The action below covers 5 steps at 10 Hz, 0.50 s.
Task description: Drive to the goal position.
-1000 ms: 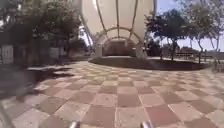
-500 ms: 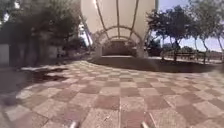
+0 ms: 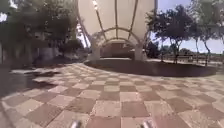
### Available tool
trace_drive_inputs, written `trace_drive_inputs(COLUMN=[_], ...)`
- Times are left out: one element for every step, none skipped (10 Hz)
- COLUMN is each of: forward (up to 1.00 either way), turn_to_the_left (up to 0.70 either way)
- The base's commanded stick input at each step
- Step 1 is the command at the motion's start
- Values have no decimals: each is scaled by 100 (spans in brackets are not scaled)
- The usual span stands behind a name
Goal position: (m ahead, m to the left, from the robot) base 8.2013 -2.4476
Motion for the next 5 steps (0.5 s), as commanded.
trace_drive_inputs(forward=[100, 100, 100, 100, 100], turn_to_the_left=[0, 0, 0, 0, 0])
